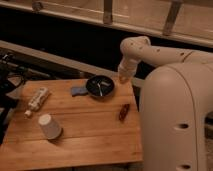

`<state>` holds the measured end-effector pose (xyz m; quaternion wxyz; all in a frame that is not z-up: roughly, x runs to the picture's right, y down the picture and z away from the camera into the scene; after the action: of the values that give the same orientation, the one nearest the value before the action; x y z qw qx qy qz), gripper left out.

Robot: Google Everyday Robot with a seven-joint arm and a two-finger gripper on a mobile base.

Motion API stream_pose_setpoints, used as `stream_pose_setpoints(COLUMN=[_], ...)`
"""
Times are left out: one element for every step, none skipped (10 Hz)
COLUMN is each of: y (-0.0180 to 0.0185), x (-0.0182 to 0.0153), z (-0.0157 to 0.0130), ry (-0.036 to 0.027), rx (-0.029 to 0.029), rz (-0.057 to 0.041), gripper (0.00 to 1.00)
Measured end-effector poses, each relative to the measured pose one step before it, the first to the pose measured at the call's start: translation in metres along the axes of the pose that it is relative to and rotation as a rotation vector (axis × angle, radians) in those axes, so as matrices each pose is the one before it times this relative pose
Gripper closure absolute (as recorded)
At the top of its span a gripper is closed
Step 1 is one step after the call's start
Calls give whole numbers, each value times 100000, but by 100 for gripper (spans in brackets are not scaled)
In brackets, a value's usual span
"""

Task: Push the ceramic bowl across the table

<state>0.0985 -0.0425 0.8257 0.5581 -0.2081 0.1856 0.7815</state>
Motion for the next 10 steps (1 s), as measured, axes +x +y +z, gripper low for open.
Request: stream_pose_setpoints(y=[16,-468,-430,-674,-328,-72,-229,-522,-146,339], x=[-94,-126,-185,-203,-86,-83,-179,-219,-123,-315], z=[25,403,659,1135,1454,1131,646,989,563,489], ry=[-109,1452,1432,1559,2241,2013,1337,2768,969,328], rx=[202,-1649,-2027,-1871,-2007,-1927,-1927,-4821,-3145,-3876], rz=[-17,2634,2786,2747,1893,1366,1357,2021,466,-86], gripper=[100,100,100,100,100,100,100,100,100,99])
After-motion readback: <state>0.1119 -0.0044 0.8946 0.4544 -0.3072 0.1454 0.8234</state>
